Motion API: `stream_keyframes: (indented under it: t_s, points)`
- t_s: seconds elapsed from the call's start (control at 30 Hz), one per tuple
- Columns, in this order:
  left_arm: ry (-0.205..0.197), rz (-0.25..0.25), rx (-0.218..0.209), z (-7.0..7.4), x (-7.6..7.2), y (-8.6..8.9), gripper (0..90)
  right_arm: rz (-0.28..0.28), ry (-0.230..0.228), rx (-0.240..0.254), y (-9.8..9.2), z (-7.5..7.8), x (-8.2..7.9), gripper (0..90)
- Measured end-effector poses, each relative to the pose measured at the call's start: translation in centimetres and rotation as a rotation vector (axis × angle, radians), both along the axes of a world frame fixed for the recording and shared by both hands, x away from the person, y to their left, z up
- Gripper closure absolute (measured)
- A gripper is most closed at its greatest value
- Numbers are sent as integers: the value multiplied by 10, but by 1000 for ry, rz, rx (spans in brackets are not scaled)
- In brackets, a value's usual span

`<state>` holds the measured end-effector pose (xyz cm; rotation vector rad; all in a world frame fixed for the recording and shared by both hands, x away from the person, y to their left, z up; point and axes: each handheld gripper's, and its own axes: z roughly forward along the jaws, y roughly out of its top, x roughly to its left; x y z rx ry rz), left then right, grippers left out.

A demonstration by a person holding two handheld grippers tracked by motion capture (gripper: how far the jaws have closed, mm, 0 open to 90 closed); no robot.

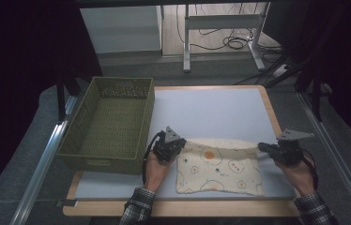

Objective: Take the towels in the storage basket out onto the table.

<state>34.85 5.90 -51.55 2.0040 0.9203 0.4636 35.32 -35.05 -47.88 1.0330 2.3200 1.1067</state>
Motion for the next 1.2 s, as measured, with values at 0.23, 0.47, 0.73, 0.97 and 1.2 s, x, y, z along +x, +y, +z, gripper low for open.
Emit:
stream_keyframes:
  t_s: [0.23, 0.47, 0.73, 0.97, 1.2]
  points:
    - [9, -23, -41, -5, -20, 5, 861, 14, 12, 8, 1, -5, -21, 871]
    - [-7, -53, -67, -2, -42, 8, 860, 42, 6, 13, 1, -7, -47, 871]
    - [-14, -85, -77, 1, -66, 9, 860, 66, 5, 25, 1, -7, -74, 871]
    - [-6, -105, -91, -1, -83, 14, 859, 75, 17, 8, 2, -13, -92, 870]
    - [-9, -122, -93, 0, -98, 17, 857, 82, 18, 6, -1, -12, -106, 868]
